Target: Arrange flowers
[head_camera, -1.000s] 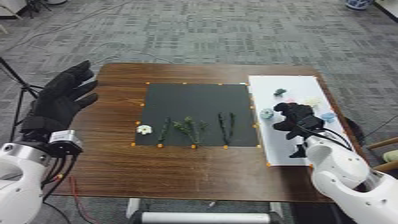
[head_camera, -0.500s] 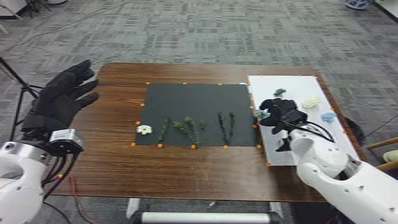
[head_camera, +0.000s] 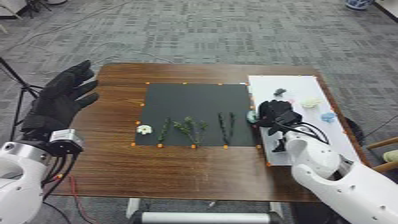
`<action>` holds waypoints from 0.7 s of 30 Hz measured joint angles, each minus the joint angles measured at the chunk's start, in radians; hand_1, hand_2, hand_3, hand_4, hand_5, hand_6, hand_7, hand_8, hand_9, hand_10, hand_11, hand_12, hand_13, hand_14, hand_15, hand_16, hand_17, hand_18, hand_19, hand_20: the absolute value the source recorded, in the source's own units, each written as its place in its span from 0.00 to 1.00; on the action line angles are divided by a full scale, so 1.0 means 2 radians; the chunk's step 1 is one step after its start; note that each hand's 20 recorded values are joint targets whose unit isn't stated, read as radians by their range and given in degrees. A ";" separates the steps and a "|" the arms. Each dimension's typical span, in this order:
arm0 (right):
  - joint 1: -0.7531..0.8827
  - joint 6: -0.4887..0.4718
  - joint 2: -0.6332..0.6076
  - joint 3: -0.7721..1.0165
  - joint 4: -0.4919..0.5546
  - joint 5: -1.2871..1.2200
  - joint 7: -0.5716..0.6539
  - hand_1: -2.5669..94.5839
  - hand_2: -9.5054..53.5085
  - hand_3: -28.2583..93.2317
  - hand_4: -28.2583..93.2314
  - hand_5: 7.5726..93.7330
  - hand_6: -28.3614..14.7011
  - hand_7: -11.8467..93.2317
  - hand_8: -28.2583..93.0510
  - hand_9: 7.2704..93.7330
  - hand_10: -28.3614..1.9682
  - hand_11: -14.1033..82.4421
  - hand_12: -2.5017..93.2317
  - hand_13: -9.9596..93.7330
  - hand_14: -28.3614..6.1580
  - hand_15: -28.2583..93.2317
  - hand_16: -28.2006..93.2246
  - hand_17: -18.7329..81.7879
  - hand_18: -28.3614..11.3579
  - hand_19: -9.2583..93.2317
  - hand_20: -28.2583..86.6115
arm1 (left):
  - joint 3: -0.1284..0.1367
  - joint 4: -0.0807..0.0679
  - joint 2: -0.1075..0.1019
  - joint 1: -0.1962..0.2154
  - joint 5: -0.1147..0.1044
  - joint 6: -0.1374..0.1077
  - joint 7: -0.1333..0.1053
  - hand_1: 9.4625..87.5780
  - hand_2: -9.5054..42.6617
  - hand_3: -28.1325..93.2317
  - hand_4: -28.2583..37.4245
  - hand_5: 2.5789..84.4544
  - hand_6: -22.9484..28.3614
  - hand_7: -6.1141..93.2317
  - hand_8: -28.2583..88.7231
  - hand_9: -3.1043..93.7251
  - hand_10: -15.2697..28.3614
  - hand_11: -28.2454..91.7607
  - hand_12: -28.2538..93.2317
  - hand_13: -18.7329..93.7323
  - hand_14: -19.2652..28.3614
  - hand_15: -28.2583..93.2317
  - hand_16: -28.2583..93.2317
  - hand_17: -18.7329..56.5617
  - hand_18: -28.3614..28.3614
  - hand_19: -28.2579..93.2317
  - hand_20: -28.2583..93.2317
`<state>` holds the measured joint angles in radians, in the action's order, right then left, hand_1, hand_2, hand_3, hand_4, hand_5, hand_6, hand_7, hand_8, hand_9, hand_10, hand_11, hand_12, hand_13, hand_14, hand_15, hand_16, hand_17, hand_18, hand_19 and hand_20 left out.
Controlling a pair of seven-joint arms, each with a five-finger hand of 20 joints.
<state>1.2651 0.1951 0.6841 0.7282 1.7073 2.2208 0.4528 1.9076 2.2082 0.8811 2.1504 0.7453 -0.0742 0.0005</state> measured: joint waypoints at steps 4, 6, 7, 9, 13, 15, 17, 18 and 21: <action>-0.012 0.043 0.004 -0.024 -0.005 0.002 0.001 0.50 0.00 0.84 0.00 0.70 0.77 0.55 0.21 0.78 0.78 0.43 0.57 0.70 0.64 0.89 0.53 0.51 0.22 0.94 0.77 | 0.000 0.000 0.000 0.000 0.000 0.000 0.000 0.18 0.14 0.79 0.00 0.21 0.48 0.26 0.16 0.18 0.55 0.39 0.39 0.21 0.65 0.57 0.19 0.08 0.82 0.54 0.33; -0.013 0.043 0.009 -0.025 -0.006 0.004 0.001 0.49 0.00 0.86 0.00 0.69 0.76 0.55 0.21 0.77 0.77 0.43 0.58 0.70 0.63 0.89 0.53 0.51 0.21 0.94 0.77 | 0.000 0.000 0.000 0.000 0.000 0.000 0.000 0.18 0.14 0.79 0.00 0.21 0.48 0.26 0.16 0.18 0.55 0.39 0.39 0.21 0.65 0.57 0.19 0.08 0.82 0.54 0.33; -0.013 0.042 0.011 -0.025 -0.006 0.005 0.001 0.48 0.00 0.87 0.00 0.67 0.75 0.55 0.22 0.77 0.77 0.42 0.58 0.70 0.63 0.89 0.54 0.50 0.21 0.94 0.77 | 0.000 0.000 0.000 0.000 0.000 0.000 0.000 0.18 0.14 0.79 0.00 0.21 0.48 0.26 0.16 0.18 0.55 0.39 0.39 0.21 0.65 0.57 0.19 0.07 0.82 0.54 0.33; -0.012 0.035 0.015 -0.023 -0.005 0.008 0.003 0.45 0.00 0.87 0.00 0.64 0.73 0.54 0.23 0.73 0.75 0.46 0.55 0.69 0.62 0.89 0.54 0.50 0.21 0.94 0.77 | 0.000 0.000 0.001 0.000 0.000 0.000 0.000 0.18 0.14 0.79 0.00 0.21 0.48 0.26 0.16 0.18 0.55 0.39 0.39 0.21 0.65 0.57 0.19 0.08 0.82 0.54 0.33; -0.002 0.012 0.015 -0.007 0.012 0.017 0.020 0.36 0.00 0.95 0.00 0.48 0.63 0.49 0.10 0.48 0.52 0.63 0.37 0.63 0.54 0.90 0.54 0.47 0.19 0.94 0.78 | 0.001 0.000 0.001 0.001 0.000 0.000 0.000 0.18 0.14 0.79 0.00 0.21 0.48 0.27 0.16 0.18 0.55 0.39 0.39 0.21 0.65 0.57 0.19 0.08 0.82 0.54 0.33; 0.005 -0.003 0.013 0.002 0.028 0.024 0.039 0.34 0.00 0.95 0.00 0.44 0.56 0.45 0.12 0.43 0.47 0.61 0.36 0.60 0.50 0.91 0.52 0.46 0.18 0.93 0.78 | 0.004 0.001 0.001 0.002 0.000 0.000 0.000 0.18 0.14 0.79 0.00 0.21 0.48 0.26 0.16 0.18 0.55 0.39 0.39 0.21 0.65 0.57 0.19 0.08 0.82 0.54 0.33; 0.010 -0.012 0.008 0.008 0.046 0.028 0.057 0.33 0.00 0.95 0.00 0.42 0.49 0.39 0.13 0.39 0.43 0.55 0.34 0.58 0.49 0.91 0.51 0.46 0.18 0.93 0.78 | 0.006 0.001 0.002 0.004 0.000 0.000 0.000 0.18 0.14 0.79 0.00 0.21 0.48 0.26 0.16 0.18 0.55 0.39 0.39 0.21 0.65 0.57 0.19 0.08 0.82 0.54 0.32; 0.011 -0.013 0.005 0.009 0.053 0.029 0.063 0.33 0.00 0.95 0.00 0.41 0.47 0.35 0.14 0.38 0.43 0.51 0.32 0.57 0.48 0.91 0.51 0.45 0.17 0.93 0.78 | 0.006 0.001 0.002 0.004 0.000 0.000 0.000 0.18 0.14 0.79 0.00 0.21 0.48 0.26 0.16 0.18 0.55 0.39 0.39 0.21 0.65 0.57 0.19 0.08 0.82 0.54 0.32; 0.011 -0.009 -0.002 0.008 0.063 0.030 0.063 0.33 0.00 0.95 0.00 0.38 0.43 0.30 0.15 0.36 0.42 0.44 0.29 0.56 0.48 0.91 0.50 0.45 0.17 0.93 0.78 | 0.006 0.001 0.002 0.005 0.000 0.000 -0.001 0.18 0.14 0.79 0.00 0.21 0.48 0.26 0.16 0.18 0.55 0.39 0.38 0.21 0.65 0.57 0.19 0.08 0.82 0.54 0.32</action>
<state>1.2866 0.1776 0.6803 0.7449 1.8333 2.2812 0.5782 1.9203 2.2097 0.8851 2.1600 0.7453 -0.0749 -0.0005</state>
